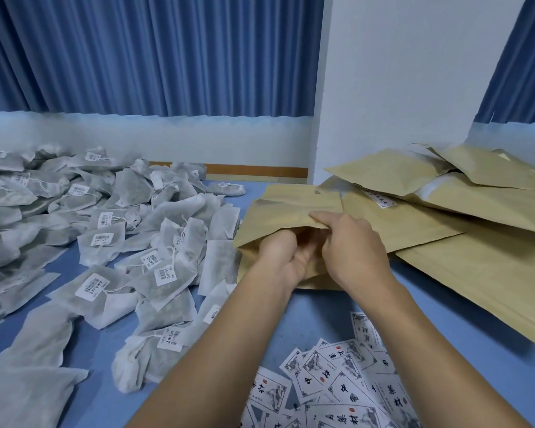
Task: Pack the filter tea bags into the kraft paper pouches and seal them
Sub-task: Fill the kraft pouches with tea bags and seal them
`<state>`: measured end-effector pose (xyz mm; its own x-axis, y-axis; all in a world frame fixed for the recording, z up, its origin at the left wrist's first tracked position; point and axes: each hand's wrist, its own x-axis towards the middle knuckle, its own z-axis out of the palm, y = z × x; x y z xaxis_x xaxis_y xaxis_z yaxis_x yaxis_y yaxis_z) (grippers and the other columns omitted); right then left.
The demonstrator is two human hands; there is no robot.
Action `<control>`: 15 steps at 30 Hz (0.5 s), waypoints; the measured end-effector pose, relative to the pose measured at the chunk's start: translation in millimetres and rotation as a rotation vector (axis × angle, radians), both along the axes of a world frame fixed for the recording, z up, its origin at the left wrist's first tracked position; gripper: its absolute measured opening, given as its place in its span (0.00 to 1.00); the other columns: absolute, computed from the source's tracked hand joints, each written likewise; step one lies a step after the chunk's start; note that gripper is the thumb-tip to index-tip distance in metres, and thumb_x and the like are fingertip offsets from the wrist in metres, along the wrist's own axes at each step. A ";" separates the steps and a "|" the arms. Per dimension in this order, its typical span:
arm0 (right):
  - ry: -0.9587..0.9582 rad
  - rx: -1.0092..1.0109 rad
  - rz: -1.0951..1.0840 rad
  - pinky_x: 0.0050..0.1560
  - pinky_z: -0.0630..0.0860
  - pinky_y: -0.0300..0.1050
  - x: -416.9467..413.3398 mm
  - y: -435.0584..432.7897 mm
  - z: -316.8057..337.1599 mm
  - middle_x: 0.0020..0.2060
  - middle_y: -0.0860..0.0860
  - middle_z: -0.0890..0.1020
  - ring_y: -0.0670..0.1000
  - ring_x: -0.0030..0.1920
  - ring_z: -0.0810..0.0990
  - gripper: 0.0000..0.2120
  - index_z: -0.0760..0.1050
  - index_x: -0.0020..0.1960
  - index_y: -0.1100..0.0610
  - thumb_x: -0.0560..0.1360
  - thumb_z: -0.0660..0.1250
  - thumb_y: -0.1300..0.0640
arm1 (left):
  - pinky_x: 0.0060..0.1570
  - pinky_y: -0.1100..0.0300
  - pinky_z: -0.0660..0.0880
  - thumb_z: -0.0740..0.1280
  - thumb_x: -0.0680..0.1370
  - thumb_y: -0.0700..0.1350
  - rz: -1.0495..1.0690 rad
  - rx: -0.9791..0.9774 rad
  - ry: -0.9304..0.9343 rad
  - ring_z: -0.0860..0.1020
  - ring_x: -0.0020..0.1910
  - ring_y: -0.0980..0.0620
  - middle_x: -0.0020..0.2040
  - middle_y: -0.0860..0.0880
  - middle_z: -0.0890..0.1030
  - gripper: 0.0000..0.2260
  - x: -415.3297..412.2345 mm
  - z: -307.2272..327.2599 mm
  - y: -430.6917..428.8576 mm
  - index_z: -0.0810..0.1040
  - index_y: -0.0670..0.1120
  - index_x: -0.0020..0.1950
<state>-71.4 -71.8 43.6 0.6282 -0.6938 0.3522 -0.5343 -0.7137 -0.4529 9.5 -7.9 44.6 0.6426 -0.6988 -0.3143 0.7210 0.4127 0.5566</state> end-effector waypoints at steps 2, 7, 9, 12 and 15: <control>0.001 -0.007 -0.005 0.44 0.71 0.48 1.1 1.1 0.0 0.53 0.55 0.81 0.62 0.49 0.78 0.31 0.71 0.70 0.35 0.75 0.56 0.63 | 0.36 0.54 0.82 0.60 0.81 0.31 0.002 -0.105 0.035 0.81 0.40 0.44 0.42 0.40 0.83 0.10 6.8 -0.6 -12.8 0.80 0.38 0.48; 0.022 -0.083 -0.014 0.41 0.69 0.47 5.6 3.8 1.0 0.49 0.55 0.81 0.59 0.42 0.73 0.34 0.69 0.72 0.36 0.73 0.56 0.65 | 0.27 0.75 0.71 0.59 0.85 0.43 -0.134 0.565 -0.600 0.81 0.52 0.54 0.67 0.43 0.78 0.16 5.6 -17.5 -29.9 0.73 0.40 0.71; 0.048 -0.127 -0.023 0.41 0.68 0.47 7.4 5.9 -0.1 0.49 0.55 0.81 0.59 0.43 0.74 0.34 0.68 0.72 0.37 0.73 0.56 0.65 | 0.52 0.74 0.73 0.59 0.85 0.46 -0.130 0.768 -1.108 0.73 0.69 0.46 0.74 0.42 0.70 0.20 8.4 -34.3 -30.7 0.66 0.43 0.76; 0.064 -0.153 -0.041 0.40 0.67 0.47 8.2 7.0 0.5 0.43 0.54 0.78 0.58 0.39 0.69 0.32 0.70 0.69 0.37 0.72 0.57 0.66 | 0.78 0.51 0.51 0.59 0.83 0.54 -0.086 1.154 -1.585 0.55 0.79 0.44 0.81 0.44 0.56 0.28 16.8 -37.2 -23.2 0.54 0.49 0.81; 0.118 -0.152 -0.047 0.39 0.68 0.47 9.4 11.7 -1.4 0.36 0.49 0.69 0.57 0.39 0.69 0.30 0.72 0.66 0.39 0.72 0.57 0.67 | 0.77 0.53 0.46 0.56 0.85 0.53 -0.242 1.184 -1.690 0.54 0.80 0.47 0.81 0.47 0.55 0.25 32.0 -33.0 -16.1 0.54 0.51 0.81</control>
